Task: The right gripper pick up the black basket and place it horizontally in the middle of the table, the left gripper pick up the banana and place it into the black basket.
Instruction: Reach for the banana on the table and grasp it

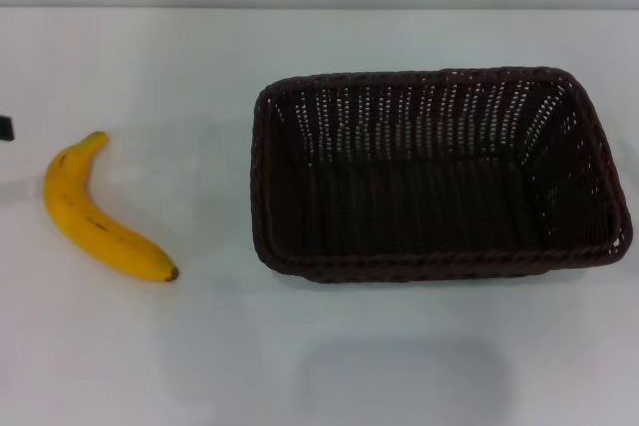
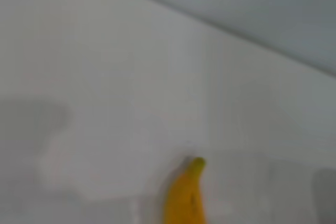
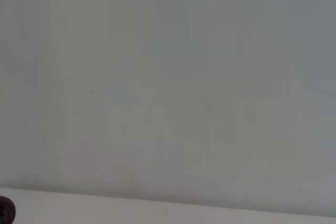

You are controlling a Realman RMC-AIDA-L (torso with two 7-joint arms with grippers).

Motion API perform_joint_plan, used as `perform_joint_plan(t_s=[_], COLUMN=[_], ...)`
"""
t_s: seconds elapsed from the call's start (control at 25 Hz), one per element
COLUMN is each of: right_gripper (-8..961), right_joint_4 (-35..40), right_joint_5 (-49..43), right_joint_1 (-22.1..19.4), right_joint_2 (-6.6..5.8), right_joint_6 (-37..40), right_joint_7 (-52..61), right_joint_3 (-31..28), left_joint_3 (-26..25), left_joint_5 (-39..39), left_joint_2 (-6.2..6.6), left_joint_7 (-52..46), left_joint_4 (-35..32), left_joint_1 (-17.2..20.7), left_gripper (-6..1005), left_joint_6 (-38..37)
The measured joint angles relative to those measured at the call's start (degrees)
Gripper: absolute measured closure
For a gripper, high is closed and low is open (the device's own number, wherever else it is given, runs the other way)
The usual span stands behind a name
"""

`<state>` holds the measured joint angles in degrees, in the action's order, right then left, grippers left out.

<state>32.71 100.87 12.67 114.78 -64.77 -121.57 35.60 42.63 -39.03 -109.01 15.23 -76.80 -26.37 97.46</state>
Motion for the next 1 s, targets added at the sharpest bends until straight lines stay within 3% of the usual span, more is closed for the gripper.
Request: perform_joint_plan(t_s=[0.16, 0.24, 0.44, 0.68, 1.0], right_gripper=[79, 79, 80, 80, 81], right_joint_4=[-2.15, -3.47, -8.42, -10.38, -10.45], right_joint_5=[1.53, 2.43, 5.9, 7.13, 7.15], right_joint_1=[0.24, 0.4, 1.04, 1.34, 1.39], right_joint_2=[0.0, 0.0, 0.06, 0.09, 0.09], right_joint_6=[-0.47, -0.79, -3.41, -5.95, -6.04], right_joint_7=[-2.7, -4.74, -12.33, -14.36, -14.53], right_joint_3=[-0.1, -0.1, -0.1, -0.09, -0.09], left_joint_3=[-0.27, -0.26, -0.02, -0.36, -0.37], left_joint_5=[8.65, 11.22, 18.89, 18.7, 18.28], left_joint_2=[1.78, 1.82, -0.1, -1.92, -2.23], left_joint_7=[-2.8, -2.79, -2.27, -2.71, -3.79], left_joint_4=[8.02, 10.71, 17.58, 22.64, 26.17], left_joint_1=[-6.88, -8.55, -12.7, -13.78, -13.84], left_gripper=[136, 137, 137, 138, 139], left_joint_6=[2.48, 2.52, -0.67, -6.15, -10.96])
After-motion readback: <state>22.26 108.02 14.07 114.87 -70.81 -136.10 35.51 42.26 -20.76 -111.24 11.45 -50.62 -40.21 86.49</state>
